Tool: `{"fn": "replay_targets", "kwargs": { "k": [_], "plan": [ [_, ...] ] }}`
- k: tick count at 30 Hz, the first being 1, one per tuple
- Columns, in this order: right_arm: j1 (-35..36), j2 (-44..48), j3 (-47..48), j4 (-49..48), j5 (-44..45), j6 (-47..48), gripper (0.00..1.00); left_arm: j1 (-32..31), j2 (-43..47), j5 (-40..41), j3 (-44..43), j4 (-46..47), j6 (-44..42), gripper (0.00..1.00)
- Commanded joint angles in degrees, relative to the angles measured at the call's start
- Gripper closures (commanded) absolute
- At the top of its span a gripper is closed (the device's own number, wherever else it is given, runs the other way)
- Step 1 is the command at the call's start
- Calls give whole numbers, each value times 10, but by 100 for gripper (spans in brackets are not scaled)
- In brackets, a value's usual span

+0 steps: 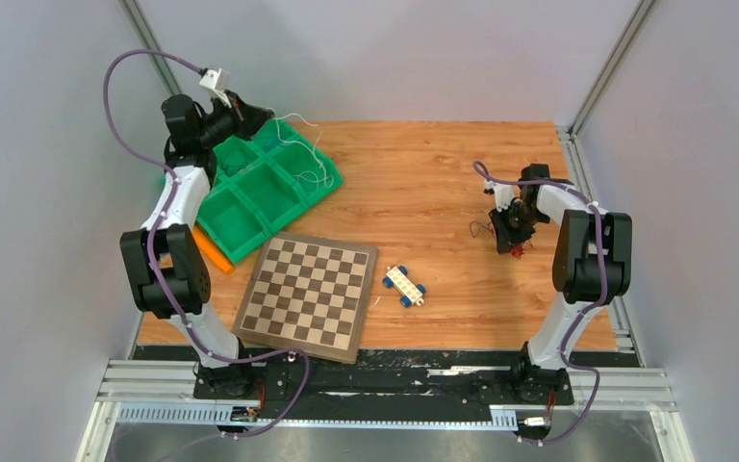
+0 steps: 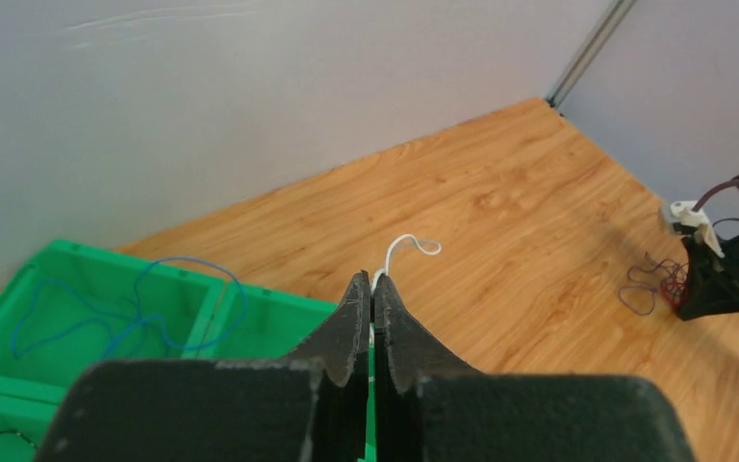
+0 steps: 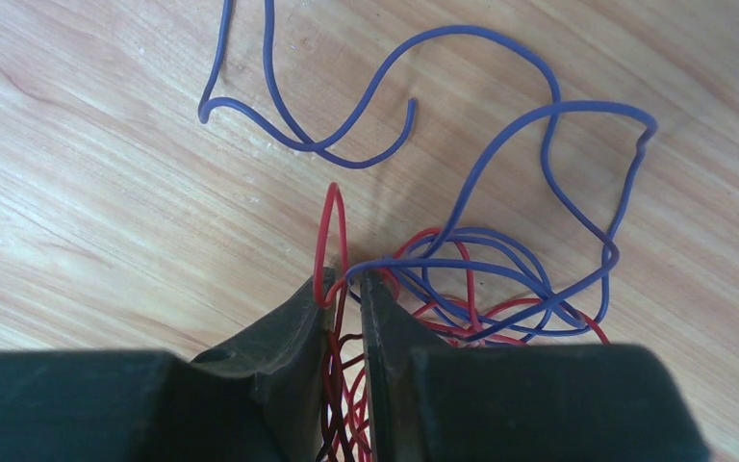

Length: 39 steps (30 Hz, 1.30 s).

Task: Untangle the cables

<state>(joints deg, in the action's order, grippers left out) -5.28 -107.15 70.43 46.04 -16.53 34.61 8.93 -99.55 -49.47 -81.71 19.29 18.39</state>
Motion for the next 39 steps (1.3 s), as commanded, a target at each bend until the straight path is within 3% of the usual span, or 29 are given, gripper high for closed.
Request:
{"fn": "replay_targets", "kwargs": {
  "k": [1,6,11,15,20,32,34,36,39],
  "plan": [
    [3,0,-5,7,7,-1,80,1,16,11,-1,-38,-91,100],
    [3,2,-7,10,7,-3,80,-5,-4,50,-6,-108,-169,100],
    [3,1,-13,9,7,-5,80,-32,-17,120,-11,-205,-340,100],
    [3,-3,-11,10,7,-10,80,-55,-47,173,-32,-248,-403,100],
    [3,-3,-9,12,11,-10,80,-86,-91,224,-87,-322,-454,100],
    [3,3,-17,14,13,-7,80,-157,-205,328,-188,-388,-501,100],
    [3,4,-17,15,12,-5,80,-158,-218,329,-215,-421,-498,92],
    [3,4,-16,14,10,-4,80,-158,-219,316,-234,-457,-493,62],
    [3,7,-12,14,5,-3,80,-155,-166,279,-206,-453,-484,37]
  ]
}}
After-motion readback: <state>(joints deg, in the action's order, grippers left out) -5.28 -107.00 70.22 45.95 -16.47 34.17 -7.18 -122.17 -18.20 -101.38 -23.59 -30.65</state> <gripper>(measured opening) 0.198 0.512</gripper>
